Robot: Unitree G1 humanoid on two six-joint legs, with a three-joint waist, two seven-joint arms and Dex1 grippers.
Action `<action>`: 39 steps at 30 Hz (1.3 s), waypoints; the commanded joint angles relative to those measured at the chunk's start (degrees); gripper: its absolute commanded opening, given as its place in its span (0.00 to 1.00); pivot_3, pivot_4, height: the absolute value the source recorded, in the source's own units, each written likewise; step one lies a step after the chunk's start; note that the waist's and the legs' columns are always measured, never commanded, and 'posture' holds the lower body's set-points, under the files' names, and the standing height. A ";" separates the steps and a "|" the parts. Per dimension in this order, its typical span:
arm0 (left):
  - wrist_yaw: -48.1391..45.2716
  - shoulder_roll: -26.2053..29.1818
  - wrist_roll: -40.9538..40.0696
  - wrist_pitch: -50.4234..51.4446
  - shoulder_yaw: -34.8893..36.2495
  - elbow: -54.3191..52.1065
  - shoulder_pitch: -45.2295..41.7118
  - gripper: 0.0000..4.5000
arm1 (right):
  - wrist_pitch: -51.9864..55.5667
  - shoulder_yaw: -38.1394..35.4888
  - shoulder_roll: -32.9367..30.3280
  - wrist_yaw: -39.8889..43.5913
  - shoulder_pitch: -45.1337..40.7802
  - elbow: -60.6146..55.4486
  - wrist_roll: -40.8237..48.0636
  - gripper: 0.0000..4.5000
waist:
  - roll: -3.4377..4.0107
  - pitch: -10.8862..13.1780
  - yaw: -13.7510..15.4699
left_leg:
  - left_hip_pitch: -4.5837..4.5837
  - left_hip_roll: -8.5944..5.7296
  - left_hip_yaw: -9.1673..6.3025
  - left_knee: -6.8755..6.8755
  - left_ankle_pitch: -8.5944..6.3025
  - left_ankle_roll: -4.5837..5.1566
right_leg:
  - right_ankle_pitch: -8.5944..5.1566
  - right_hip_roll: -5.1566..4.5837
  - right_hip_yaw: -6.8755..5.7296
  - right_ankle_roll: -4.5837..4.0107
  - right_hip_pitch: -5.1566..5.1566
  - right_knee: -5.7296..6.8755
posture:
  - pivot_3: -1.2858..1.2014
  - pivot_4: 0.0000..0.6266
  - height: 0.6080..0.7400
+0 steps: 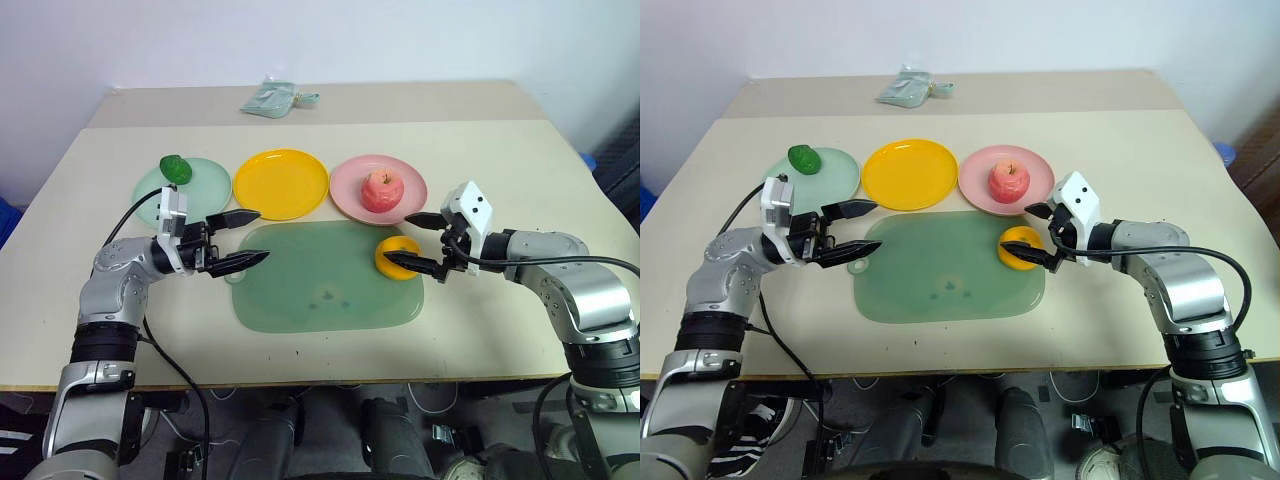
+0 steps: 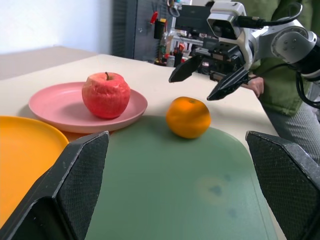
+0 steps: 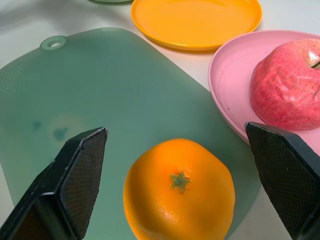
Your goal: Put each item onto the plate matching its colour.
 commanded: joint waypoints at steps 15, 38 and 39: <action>0.41 -0.65 0.61 -0.55 0.20 -1.24 -1.92 1.00 | -3.95 4.08 -2.37 -0.65 1.00 1.58 -5.64 1.00 | -0.01 0.00 0.03 | 0.00 0.00 0.01 0.00 0.00 0.00 | 0.00 0.00 -0.01 0.00 0.00 0.00 | 0.52 0.24 1.00; 10.19 0.09 2.85 -2.52 2.52 -2.37 1.40 1.00 | -10.25 11.78 20.32 -11.43 -19.72 14.20 -9.70 0.71 | 0.00 0.00 -0.73 | 0.02 0.07 0.02 -0.02 0.02 -0.03 | 0.04 0.08 0.03 -0.04 -0.10 0.06 | 0.52 0.24 1.00; 11.02 -0.13 3.16 -3.49 2.70 -2.42 1.50 1.00 | -12.49 12.42 23.07 -13.41 -21.73 18.04 -11.35 0.71 | 0.00 -0.01 -0.72 | 0.01 0.06 0.01 -0.05 0.03 -0.05 | 0.04 0.09 0.03 -0.05 -0.11 0.07 | 0.52 0.24 1.00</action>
